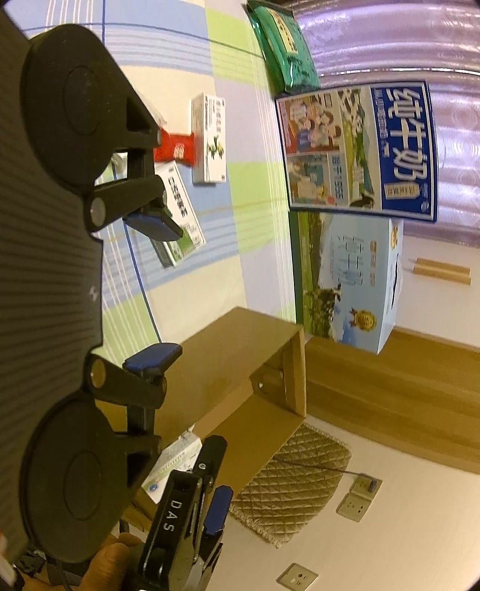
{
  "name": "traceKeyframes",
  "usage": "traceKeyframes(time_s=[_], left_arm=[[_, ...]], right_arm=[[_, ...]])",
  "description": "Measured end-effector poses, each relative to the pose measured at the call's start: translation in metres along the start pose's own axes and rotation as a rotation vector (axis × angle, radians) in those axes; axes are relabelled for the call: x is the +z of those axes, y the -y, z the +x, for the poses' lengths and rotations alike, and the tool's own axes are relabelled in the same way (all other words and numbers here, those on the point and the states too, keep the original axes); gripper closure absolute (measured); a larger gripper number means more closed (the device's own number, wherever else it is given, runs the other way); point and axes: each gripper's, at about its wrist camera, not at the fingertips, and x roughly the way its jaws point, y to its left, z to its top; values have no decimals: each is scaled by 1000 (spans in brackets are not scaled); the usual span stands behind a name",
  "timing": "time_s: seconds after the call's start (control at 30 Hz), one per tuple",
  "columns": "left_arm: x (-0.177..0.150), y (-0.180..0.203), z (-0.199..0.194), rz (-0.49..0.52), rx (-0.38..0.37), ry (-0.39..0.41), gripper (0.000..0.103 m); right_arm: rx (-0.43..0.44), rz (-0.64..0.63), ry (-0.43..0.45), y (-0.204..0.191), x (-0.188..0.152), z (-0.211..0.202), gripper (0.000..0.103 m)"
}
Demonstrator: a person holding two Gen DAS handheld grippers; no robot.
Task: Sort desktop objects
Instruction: 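Withdraw both tools from the cardboard box toward the table, then grasp the green-white spray box with the right tool while the left tool grasps the clear packet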
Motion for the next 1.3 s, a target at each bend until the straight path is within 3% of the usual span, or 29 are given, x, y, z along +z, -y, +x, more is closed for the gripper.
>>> traceKeyframes(time_s=[0.67, 0.97, 1.3], left_arm=[[-21, -61, -22, -52, 88, -8, 37], [-29, -97, -31, -30, 184, -35, 30], [-60, -116, -14, 83, 195, -147, 26]], right_arm=[[113, -127, -34, -70, -11, 13, 24], [146, -163, -69, -85, -17, 20, 22], [191, -227, -110, -101, -26, 29, 19]])
